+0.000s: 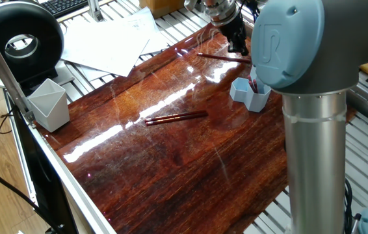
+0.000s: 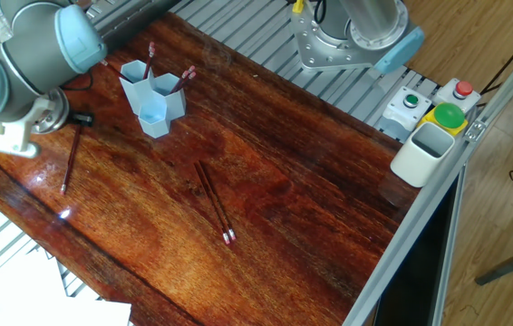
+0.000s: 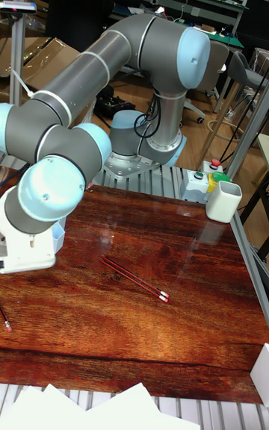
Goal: Put the pen into the pen holder
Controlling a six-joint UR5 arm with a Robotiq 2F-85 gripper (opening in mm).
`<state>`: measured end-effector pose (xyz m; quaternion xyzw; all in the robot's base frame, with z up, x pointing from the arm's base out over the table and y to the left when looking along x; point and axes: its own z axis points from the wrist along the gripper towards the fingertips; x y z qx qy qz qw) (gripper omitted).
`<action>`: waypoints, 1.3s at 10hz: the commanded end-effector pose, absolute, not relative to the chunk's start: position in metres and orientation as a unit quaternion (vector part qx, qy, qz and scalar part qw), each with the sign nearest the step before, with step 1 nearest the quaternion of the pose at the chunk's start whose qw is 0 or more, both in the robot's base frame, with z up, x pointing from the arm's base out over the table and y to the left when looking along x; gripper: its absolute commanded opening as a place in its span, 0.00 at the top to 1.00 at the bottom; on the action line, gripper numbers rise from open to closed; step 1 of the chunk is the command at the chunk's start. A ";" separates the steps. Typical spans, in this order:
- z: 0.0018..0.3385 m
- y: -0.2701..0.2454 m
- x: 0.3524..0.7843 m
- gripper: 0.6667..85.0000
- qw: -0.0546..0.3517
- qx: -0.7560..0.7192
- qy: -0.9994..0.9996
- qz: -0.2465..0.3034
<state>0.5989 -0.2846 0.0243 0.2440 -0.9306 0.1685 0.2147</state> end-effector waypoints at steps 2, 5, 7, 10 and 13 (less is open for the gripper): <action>0.030 -0.253 0.632 0.83 0.240 0.264 -0.920 0.165; 0.025 -0.219 0.661 0.83 0.245 0.252 -0.921 0.169; 0.023 -0.204 0.665 0.83 0.251 0.250 -0.923 0.153; 0.015 -0.209 0.666 0.73 0.258 0.255 -0.919 0.154; 0.008 -0.211 0.668 0.71 0.260 0.253 -0.919 0.156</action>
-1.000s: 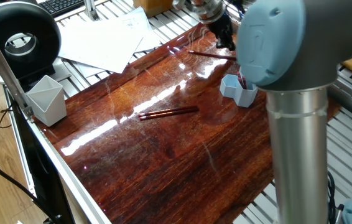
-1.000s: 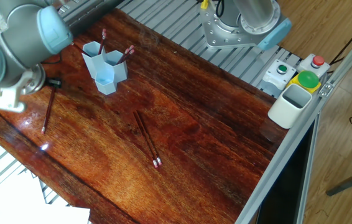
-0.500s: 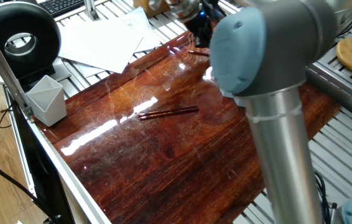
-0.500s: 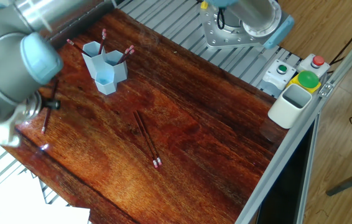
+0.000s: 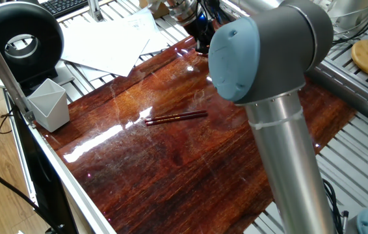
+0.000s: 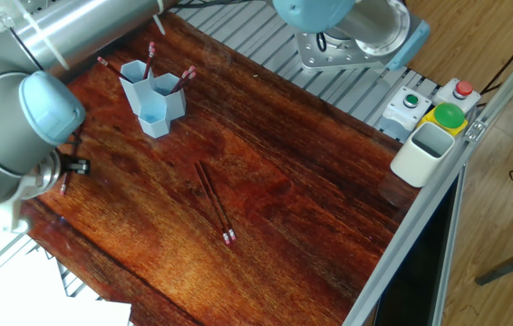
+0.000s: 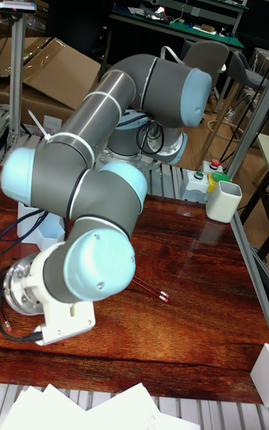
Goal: Put the pen into the pen holder
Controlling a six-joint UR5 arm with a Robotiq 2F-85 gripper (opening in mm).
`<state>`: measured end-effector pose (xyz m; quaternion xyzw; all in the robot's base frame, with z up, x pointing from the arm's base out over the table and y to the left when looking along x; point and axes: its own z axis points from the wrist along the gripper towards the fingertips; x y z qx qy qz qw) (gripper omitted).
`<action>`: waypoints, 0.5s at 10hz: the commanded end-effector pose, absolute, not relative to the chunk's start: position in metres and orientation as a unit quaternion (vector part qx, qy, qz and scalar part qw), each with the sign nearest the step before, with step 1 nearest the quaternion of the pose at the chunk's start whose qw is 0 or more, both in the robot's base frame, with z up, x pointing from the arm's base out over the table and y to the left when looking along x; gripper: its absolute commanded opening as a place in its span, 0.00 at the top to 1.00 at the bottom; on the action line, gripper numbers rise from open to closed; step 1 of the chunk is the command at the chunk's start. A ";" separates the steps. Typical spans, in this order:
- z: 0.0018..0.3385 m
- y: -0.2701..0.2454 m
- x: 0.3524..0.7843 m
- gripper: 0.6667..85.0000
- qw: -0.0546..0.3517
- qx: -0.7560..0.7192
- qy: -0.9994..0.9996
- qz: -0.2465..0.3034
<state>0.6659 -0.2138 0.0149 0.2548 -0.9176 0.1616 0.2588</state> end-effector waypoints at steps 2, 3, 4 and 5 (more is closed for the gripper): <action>0.011 -0.217 0.667 0.70 0.267 0.257 -0.914 0.164; 0.008 -0.217 0.666 0.68 0.269 0.257 -0.914 0.160; 0.005 -0.217 0.666 0.68 0.269 0.257 -0.914 0.159; 0.003 -0.219 0.667 0.68 0.270 0.257 -0.914 0.161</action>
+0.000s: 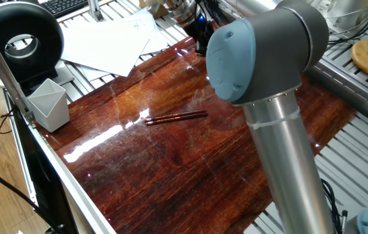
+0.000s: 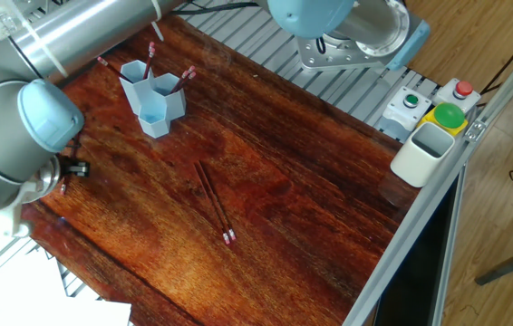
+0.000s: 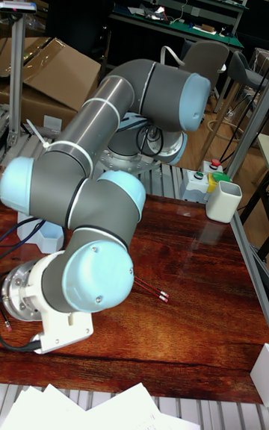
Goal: Put the pen into the pen holder
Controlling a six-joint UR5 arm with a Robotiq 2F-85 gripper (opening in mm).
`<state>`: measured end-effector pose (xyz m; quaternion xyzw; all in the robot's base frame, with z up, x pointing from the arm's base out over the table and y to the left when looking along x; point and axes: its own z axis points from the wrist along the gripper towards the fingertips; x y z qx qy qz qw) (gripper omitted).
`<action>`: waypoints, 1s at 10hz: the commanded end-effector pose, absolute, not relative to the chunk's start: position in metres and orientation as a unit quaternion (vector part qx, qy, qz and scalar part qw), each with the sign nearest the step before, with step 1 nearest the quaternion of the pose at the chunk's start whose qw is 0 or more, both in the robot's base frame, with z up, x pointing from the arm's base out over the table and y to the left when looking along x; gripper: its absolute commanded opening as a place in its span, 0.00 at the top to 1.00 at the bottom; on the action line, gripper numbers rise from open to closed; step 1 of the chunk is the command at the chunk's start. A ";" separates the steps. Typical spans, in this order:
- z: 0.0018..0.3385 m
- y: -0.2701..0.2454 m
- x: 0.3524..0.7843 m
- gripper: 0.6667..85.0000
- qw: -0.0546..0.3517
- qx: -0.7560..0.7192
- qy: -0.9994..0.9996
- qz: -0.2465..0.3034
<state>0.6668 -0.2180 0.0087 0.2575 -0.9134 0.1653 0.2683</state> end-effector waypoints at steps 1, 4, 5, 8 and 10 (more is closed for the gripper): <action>0.001 -0.220 0.667 0.68 0.270 0.259 -0.913 0.161; -0.002 -0.220 0.669 0.92 0.265 0.256 -0.915 0.161; -0.001 -0.220 0.674 1.00 0.257 0.260 -0.916 0.166; 0.031 -0.216 0.666 1.00 0.264 0.258 -0.913 0.171; 0.049 -0.225 0.663 1.00 0.262 0.264 -0.913 0.165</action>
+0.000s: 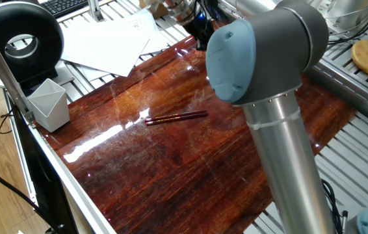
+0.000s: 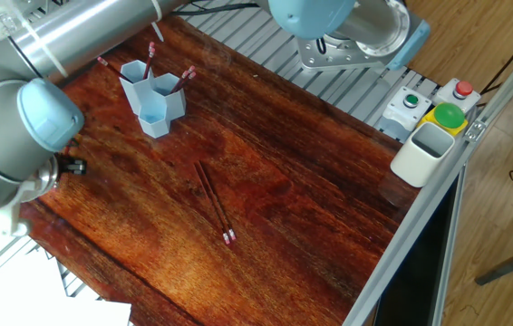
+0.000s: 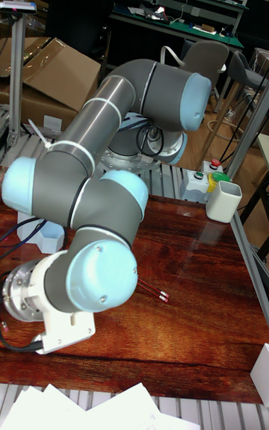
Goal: Put the pen into the pen holder
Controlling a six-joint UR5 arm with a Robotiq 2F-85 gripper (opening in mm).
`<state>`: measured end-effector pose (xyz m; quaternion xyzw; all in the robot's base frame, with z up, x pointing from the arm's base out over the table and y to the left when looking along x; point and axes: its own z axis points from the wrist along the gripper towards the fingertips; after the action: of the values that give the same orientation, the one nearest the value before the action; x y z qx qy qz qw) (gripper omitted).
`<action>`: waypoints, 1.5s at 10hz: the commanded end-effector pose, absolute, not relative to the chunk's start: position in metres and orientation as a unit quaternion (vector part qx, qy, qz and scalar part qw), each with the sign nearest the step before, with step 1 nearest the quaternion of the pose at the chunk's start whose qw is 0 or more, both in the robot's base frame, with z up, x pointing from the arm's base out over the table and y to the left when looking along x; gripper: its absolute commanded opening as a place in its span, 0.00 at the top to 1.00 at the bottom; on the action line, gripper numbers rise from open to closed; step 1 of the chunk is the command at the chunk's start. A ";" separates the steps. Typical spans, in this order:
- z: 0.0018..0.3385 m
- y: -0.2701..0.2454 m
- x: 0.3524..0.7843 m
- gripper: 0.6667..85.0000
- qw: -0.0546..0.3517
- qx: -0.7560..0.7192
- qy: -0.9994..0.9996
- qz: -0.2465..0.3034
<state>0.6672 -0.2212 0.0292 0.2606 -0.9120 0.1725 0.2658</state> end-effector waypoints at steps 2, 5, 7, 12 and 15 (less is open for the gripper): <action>0.080 -0.227 0.650 1.00 0.246 0.266 -0.919 0.155; 0.129 -0.237 0.600 1.00 0.230 0.254 -0.927 0.153; 0.124 -0.232 0.607 1.00 0.213 0.252 -0.932 0.147; 0.106 -0.209 0.637 1.00 0.142 0.266 -0.946 0.114; 0.099 -0.191 0.649 1.00 0.110 0.281 -0.950 0.086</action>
<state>0.6371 -0.2066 0.1041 0.2715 -0.9451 0.1102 0.1445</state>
